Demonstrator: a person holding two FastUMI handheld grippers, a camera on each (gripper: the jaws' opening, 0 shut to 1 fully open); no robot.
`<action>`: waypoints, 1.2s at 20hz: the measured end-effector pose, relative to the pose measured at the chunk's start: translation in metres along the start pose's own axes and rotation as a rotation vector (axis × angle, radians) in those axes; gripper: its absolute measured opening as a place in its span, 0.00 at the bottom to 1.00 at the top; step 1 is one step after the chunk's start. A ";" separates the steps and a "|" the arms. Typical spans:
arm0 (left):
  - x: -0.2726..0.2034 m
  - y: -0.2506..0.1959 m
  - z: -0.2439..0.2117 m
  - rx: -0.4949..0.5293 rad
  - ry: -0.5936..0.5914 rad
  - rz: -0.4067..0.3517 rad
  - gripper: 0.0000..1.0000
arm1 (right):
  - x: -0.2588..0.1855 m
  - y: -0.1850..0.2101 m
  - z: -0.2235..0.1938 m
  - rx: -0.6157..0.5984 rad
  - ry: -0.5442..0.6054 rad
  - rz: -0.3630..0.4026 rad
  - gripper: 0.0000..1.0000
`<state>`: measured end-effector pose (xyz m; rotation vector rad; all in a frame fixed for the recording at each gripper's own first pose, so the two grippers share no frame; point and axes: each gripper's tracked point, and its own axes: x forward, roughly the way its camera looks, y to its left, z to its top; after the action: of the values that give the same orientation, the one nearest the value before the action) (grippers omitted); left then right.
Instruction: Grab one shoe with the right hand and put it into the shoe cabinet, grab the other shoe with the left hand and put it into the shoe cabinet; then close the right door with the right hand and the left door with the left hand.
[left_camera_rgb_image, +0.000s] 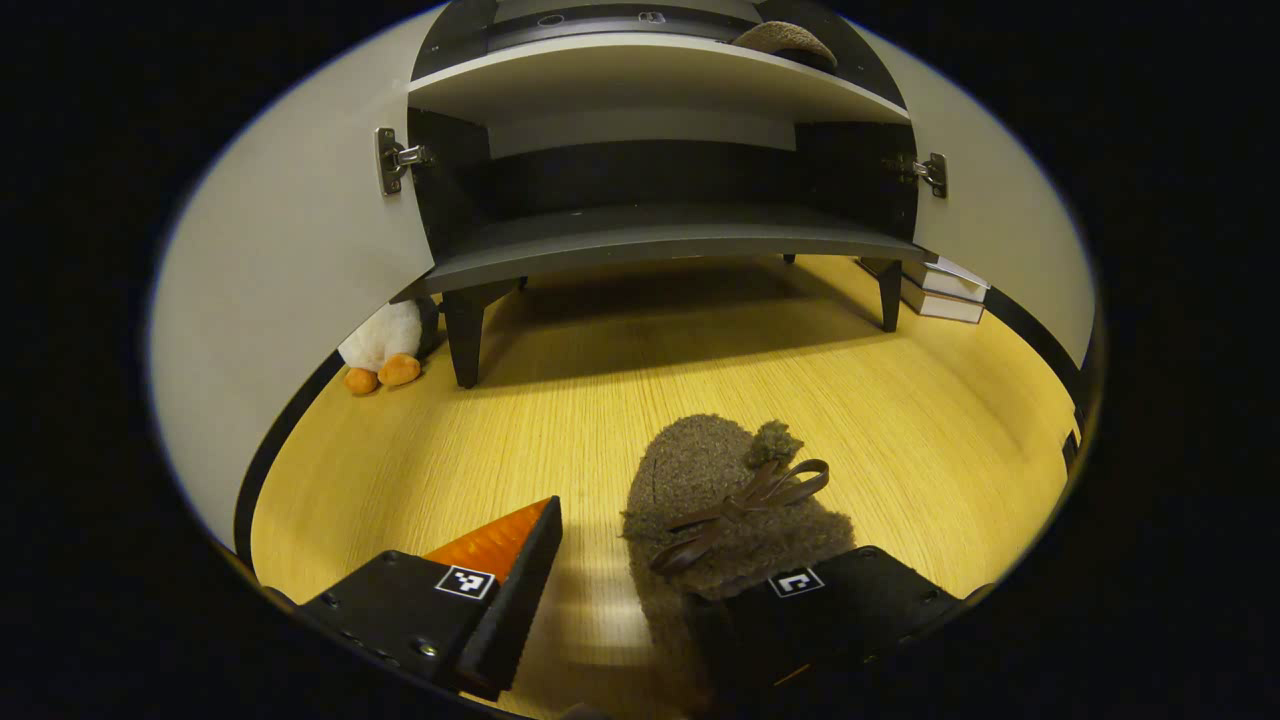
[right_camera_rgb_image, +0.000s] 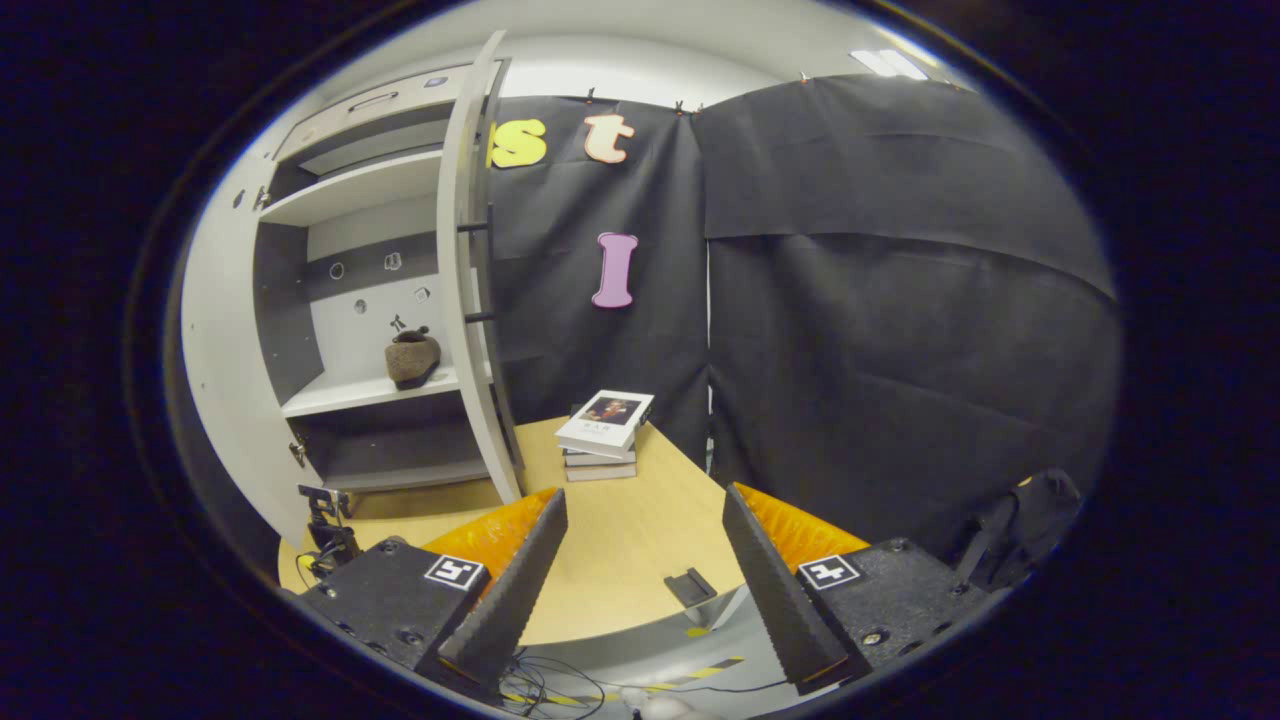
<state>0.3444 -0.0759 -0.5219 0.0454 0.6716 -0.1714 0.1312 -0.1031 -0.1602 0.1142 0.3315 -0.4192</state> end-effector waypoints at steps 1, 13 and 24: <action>0.001 -0.004 0.000 -0.014 0.004 -0.008 0.88 | 0.003 0.002 0.000 0.002 0.004 0.003 0.99; -0.054 0.009 0.064 0.028 -0.072 0.058 0.16 | 0.020 0.084 0.035 -0.046 -0.082 0.199 0.99; -0.178 0.046 0.302 -0.024 -0.378 0.148 0.15 | 0.021 0.130 0.053 -0.063 -0.145 0.354 0.99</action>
<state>0.4012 -0.0343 -0.1757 0.0378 0.2910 -0.0270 0.2187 -0.0019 -0.1119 0.0783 0.1760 -0.0658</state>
